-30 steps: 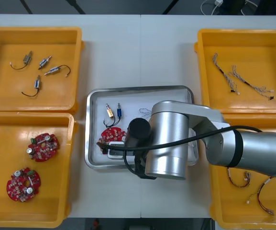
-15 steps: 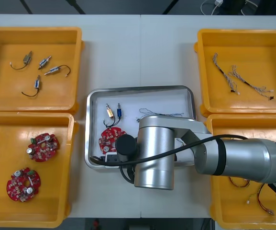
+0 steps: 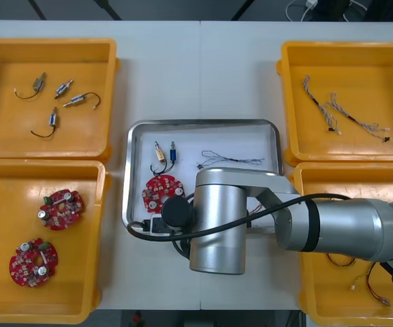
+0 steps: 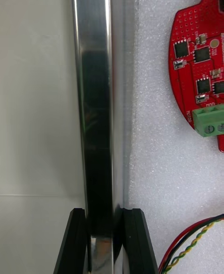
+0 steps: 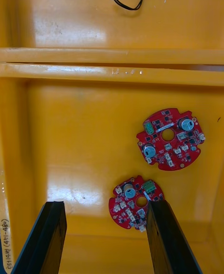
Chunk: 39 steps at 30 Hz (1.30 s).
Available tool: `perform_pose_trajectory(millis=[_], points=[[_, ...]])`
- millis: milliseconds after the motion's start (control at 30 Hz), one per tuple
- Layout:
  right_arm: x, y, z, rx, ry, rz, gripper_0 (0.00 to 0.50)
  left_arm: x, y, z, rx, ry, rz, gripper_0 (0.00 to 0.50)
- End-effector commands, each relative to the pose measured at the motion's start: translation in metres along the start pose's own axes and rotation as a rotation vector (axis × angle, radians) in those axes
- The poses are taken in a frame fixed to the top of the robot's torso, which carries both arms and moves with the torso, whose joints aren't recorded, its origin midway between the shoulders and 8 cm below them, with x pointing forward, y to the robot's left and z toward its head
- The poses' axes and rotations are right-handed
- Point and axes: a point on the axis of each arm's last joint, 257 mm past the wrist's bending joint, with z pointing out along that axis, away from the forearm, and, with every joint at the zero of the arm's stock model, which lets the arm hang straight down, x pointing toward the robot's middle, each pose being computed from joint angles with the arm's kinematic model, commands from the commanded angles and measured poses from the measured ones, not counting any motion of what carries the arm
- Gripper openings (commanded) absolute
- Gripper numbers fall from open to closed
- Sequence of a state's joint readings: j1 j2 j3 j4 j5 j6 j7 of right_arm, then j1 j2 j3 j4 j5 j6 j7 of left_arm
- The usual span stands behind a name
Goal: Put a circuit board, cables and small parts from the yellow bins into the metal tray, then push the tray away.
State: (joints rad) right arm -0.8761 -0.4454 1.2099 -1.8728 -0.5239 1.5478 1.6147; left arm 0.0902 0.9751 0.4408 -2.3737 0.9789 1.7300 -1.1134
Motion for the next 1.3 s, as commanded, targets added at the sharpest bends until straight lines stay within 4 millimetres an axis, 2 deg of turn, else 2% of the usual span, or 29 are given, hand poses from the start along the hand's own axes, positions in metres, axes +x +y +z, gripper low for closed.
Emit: perform_pose_trajectory(millis=[33, 467, 533, 667, 833, 1300], points=[[-0.011, -0.017, -0.016, 0.085, -0.037, -0.029, 0.0, -0.002, 0.009, -0.011, -0.039, -0.008, 0.087, 0.5], [0.001, -0.08, -0.028, 0.274, -0.04, -0.086, 0.0, -0.002, 0.009, -0.011, -0.039, -0.008, 0.087, 0.5], [-0.002, -0.093, -0.029, 0.299, -0.058, -0.105, 0.0, -0.002, 0.009, -0.011, -0.039, -0.008, 0.087, 0.5], [-0.009, -0.11, -0.025, 0.325, -0.089, -0.121, 0.0, -0.002, 0.009, -0.011, -0.039, -0.008, 0.087, 0.5], [-0.018, -0.141, -0.016, 0.374, -0.131, -0.138, 0.0, -0.002, 0.009, -0.011, -0.039, -0.008, 0.087, 0.5], [-0.018, -0.224, -0.011, 0.503, -0.121, -0.17, 0.0, -0.002, 0.009, -0.011, -0.039, -0.008, 0.087, 0.5]])
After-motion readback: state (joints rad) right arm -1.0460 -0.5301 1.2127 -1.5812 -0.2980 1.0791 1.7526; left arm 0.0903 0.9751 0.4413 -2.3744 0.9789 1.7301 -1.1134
